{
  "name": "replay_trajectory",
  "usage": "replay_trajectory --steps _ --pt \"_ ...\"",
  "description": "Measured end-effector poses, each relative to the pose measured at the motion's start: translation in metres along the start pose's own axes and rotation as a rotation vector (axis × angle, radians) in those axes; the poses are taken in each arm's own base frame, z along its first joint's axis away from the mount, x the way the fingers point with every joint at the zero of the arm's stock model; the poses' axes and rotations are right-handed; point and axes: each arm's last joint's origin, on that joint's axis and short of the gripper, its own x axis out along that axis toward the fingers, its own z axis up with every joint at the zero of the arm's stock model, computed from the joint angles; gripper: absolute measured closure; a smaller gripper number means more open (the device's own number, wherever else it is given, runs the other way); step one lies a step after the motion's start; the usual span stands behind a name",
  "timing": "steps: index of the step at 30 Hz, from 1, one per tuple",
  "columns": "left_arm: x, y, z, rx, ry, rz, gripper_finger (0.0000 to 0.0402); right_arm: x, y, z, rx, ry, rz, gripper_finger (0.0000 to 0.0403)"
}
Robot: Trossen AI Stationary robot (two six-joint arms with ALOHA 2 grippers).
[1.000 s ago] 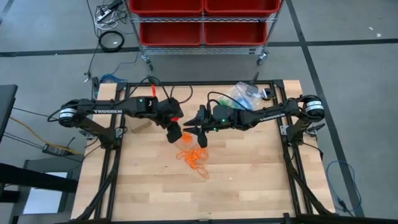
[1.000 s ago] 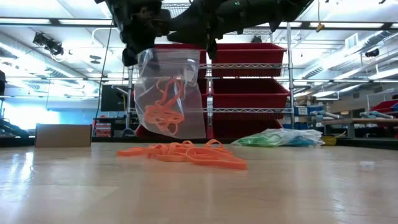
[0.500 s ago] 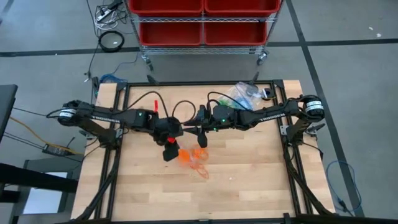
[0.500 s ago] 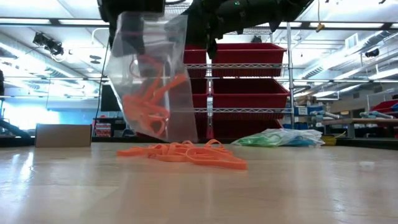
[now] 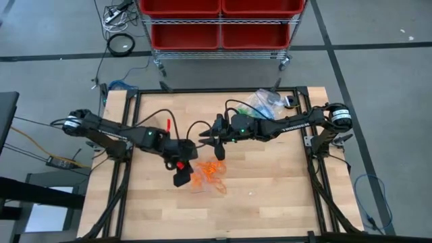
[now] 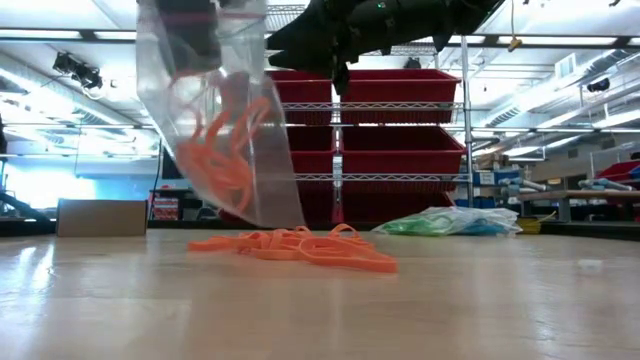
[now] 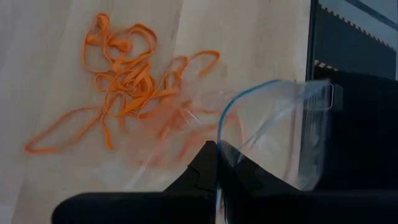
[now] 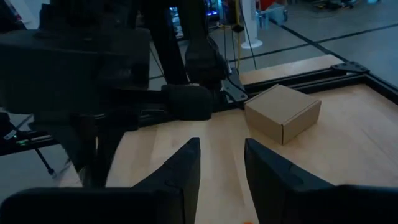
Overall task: Sort rubber bands
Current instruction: Put the orange rubber band into the transparent zip bag
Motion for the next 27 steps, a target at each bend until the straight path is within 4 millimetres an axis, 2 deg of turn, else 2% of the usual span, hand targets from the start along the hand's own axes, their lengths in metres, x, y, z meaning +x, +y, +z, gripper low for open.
replay_trajectory --steps 6,20,27 --pt "0.004 -0.009 -0.014 -0.006 0.092 -0.039 0.0385 0.0 0.0 0.0 0.0 0.0 0.0 0.0289" --pt "0.012 -0.01 -0.003 0.036 -0.109 -0.036 0.0385 0.0 0.0 0.0 0.0 0.0 0.0 0.0289" --pt "0.012 -0.009 -0.004 0.059 -0.109 -0.01 0.0385 0.0 0.001 0.0 0.0 0.002 0.03 0.0289"
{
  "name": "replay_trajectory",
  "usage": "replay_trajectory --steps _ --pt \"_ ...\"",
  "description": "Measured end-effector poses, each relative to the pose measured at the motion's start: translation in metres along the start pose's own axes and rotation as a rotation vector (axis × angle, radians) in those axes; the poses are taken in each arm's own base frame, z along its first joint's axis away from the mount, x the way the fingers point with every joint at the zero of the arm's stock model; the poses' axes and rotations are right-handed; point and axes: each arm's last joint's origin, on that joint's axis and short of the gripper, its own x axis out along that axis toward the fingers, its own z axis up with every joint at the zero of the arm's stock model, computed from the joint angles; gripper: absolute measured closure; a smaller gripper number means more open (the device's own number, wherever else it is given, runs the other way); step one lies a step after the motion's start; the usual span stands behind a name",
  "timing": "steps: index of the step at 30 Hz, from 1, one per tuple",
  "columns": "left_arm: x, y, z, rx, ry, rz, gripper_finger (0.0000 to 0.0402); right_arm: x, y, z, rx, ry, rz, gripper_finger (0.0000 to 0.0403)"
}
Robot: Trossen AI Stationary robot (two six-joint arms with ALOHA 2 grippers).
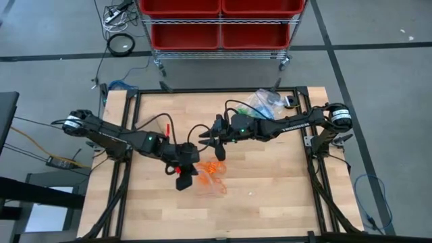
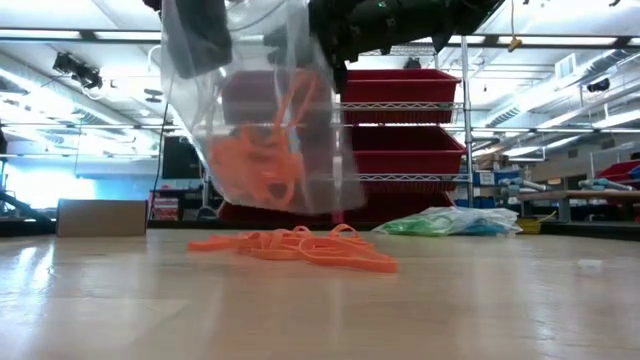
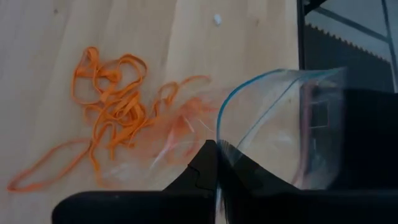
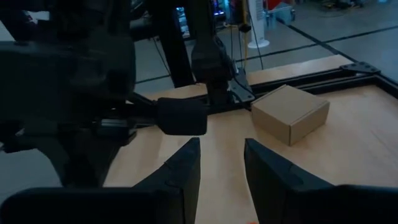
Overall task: Sort rubber bands
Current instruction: Put the orange rubber band into the transparent zip bag
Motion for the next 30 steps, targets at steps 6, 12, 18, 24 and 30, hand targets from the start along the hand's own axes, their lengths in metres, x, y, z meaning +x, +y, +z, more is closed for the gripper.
replay_trajectory --steps 6,12,18,24,30 --pt "0.0 0.006 -0.001 -0.013 0.03 0.025 0.0385 0.0 0.0 0.0 0.0 0.0 0.003 0.0289" --pt "-0.004 0.029 -0.008 -0.031 0.14 0.189 0.0385 0.0 0.0 0.002 -0.012 -0.024 0.0 0.029" --pt "-0.011 0.053 -0.009 -0.057 0.159 0.425 0.0385 -0.001 0.001 0.012 -0.081 -0.125 0.012 0.029" --pt "-0.012 0.062 -0.002 -0.075 0.109 0.461 0.0385 -0.004 0.005 0.025 0.035 -0.263 0.056 0.029" --pt "-0.01 0.059 0.003 -0.056 0.076 0.396 0.0385 -0.006 0.006 0.023 0.159 -0.173 0.154 0.029"
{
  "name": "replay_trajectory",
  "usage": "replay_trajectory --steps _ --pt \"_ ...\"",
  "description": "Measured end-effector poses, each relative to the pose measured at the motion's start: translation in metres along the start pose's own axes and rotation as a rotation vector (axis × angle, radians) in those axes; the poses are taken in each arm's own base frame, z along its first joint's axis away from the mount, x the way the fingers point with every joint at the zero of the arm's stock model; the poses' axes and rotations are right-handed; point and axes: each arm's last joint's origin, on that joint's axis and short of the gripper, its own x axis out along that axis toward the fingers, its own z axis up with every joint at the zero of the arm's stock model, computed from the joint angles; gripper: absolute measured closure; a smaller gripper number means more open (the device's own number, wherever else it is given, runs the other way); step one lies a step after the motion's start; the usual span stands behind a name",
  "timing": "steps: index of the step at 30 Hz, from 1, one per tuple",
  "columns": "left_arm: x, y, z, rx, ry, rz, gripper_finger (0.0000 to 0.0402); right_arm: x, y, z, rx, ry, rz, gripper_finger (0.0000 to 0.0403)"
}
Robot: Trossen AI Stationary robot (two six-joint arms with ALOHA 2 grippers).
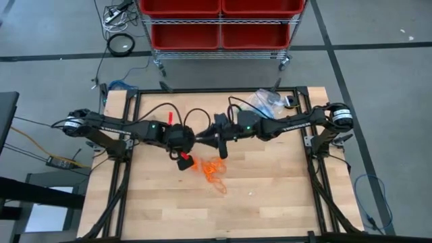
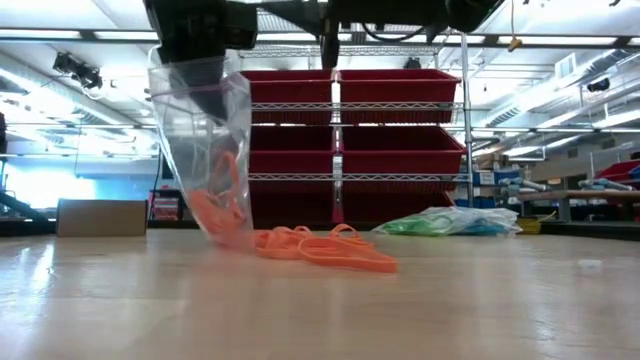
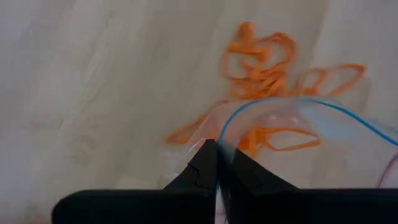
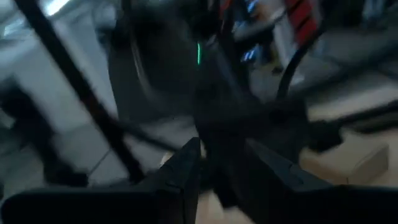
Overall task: Sort rubber bands
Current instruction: Put the orange rubber band into the transparent zip bag
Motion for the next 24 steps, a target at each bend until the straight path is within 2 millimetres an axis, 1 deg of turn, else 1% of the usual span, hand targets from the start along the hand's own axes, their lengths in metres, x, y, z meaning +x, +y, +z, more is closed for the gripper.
replay_trajectory --steps 2,6,11,16,18,21,24 --pt "0.0 -0.001 0.002 0.014 -0.013 -0.024 0.0385 0.0 -0.002 -0.003 0.023 0.04 0.001 0.029" --pt "-0.004 -0.001 0.007 0.015 -0.028 -0.034 0.0385 0.0 -0.003 -0.005 0.082 0.053 -0.007 0.029" --pt "-0.011 -0.001 0.012 0.042 -0.042 -0.042 0.0385 0.001 0.004 -0.004 0.1 0.034 0.016 0.029" --pt "-0.013 0.002 0.014 0.047 -0.045 -0.037 0.0385 0.0 0.004 -0.004 0.106 0.035 0.014 0.029" --pt "-0.012 0.004 0.014 0.043 -0.031 -0.027 0.0385 -0.004 -0.004 -0.005 0.118 0.118 -0.023 0.0291" --pt "-0.014 0.006 0.013 0.031 -0.023 -0.004 0.0385 -0.016 -0.021 -0.016 0.142 0.31 -0.141 0.0292" --pt "-0.014 0.005 0.013 0.017 -0.018 -0.014 0.0385 -0.024 -0.03 -0.02 0.203 0.413 -0.203 0.0292"
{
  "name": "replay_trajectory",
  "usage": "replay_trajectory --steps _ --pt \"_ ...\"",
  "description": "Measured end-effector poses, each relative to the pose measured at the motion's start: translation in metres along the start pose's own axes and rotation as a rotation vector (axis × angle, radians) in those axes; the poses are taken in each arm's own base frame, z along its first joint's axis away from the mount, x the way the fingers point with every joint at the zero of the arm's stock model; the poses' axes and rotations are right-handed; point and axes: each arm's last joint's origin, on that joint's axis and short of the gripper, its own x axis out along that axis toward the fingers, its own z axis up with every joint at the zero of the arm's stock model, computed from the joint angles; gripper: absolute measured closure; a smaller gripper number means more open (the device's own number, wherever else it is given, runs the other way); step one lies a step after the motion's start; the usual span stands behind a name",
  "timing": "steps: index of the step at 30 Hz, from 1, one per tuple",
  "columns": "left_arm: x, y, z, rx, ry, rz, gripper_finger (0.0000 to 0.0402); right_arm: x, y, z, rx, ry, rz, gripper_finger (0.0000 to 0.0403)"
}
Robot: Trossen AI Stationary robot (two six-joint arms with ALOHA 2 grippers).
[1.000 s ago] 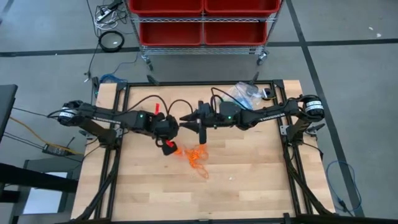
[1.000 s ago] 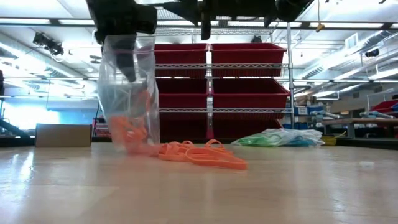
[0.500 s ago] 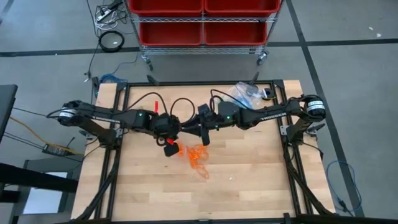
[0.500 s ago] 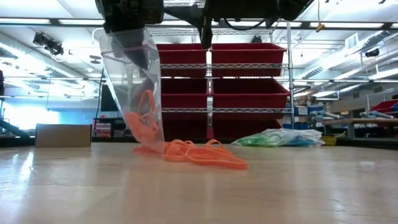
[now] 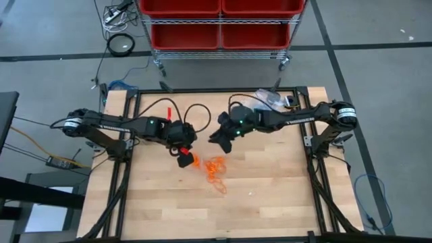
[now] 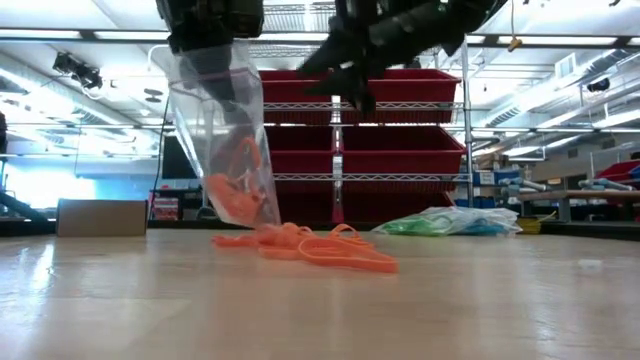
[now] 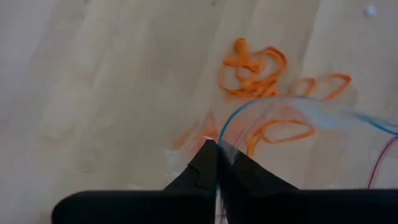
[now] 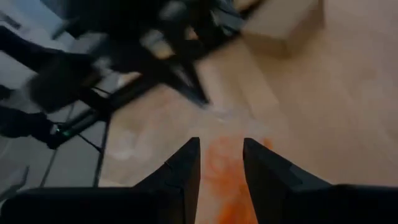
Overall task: Sort rubber bands
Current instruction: Put the orange rubber band into the transparent zip bag
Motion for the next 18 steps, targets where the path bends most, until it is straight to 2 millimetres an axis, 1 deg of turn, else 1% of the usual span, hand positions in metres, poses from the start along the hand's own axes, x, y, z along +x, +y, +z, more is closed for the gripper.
replay_trajectory --steps 1,3,7,9,11,14,18 --pt "0.0 0.0 0.0 0.001 0.002 -0.004 0.0385 0.0 -0.002 -0.003 0.014 0.036 -0.012 0.0291" --pt "0.0 0.0 0.0 0.003 0.004 -0.002 0.0385 0.004 -0.002 -0.016 0.02 0.108 -0.029 0.029" --pt "0.0 0.0 -0.001 0.003 0.007 0.0 0.0385 0.015 0.001 -0.054 0.04 0.265 -0.021 0.029" --pt "0.0 0.0 -0.001 0.0 0.008 -0.006 0.0385 0.016 0.007 -0.073 0.038 0.312 0.0 0.029" --pt "-0.001 -0.001 0.0 -0.005 0.003 -0.041 0.0385 0.017 0.016 -0.096 0.016 0.352 0.006 0.0289" --pt "-0.001 -0.004 0.003 0.001 -0.016 -0.107 0.0385 0.017 0.036 -0.127 -0.077 0.376 0.021 0.0289" --pt "-0.002 -0.006 0.006 0.021 -0.044 -0.13 0.0385 0.017 0.054 -0.16 -0.301 0.308 -0.034 0.0289"
